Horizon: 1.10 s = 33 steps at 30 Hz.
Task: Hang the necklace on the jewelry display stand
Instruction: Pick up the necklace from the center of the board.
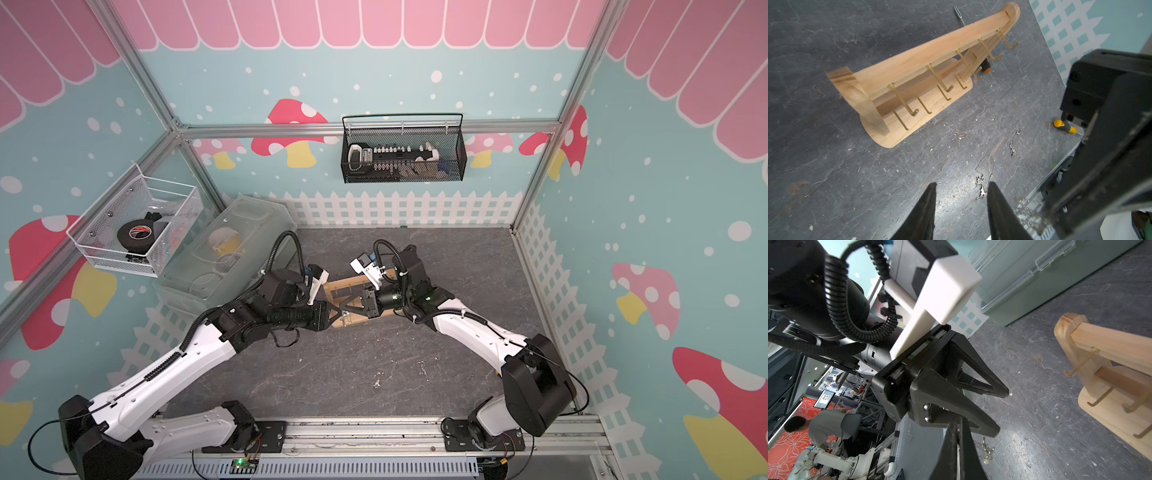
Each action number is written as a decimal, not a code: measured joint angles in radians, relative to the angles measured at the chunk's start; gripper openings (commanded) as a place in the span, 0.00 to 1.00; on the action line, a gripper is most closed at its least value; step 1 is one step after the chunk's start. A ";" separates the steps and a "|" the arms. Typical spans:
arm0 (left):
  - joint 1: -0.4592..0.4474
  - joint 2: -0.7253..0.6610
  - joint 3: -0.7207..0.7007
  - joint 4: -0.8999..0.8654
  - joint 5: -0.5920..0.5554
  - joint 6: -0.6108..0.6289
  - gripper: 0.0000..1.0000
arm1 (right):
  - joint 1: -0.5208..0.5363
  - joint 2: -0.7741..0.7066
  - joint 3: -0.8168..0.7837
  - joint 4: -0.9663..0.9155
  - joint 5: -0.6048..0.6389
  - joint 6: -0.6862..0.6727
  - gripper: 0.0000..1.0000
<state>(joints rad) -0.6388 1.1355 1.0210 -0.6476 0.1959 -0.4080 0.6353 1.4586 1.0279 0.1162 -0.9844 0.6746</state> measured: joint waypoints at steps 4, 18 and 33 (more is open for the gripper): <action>-0.005 -0.024 -0.011 0.011 0.003 0.002 0.40 | 0.000 0.001 0.000 -0.013 -0.004 0.000 0.00; -0.040 -0.069 -0.013 0.010 0.010 0.005 0.38 | -0.001 0.013 0.000 -0.021 -0.004 0.009 0.00; -0.047 -0.072 -0.047 0.043 -0.013 0.008 0.40 | -0.001 0.014 0.000 0.068 -0.046 0.085 0.00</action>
<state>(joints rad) -0.6853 1.0630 0.9741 -0.6044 0.1829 -0.4000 0.6346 1.4723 1.0283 0.1841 -1.0302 0.7593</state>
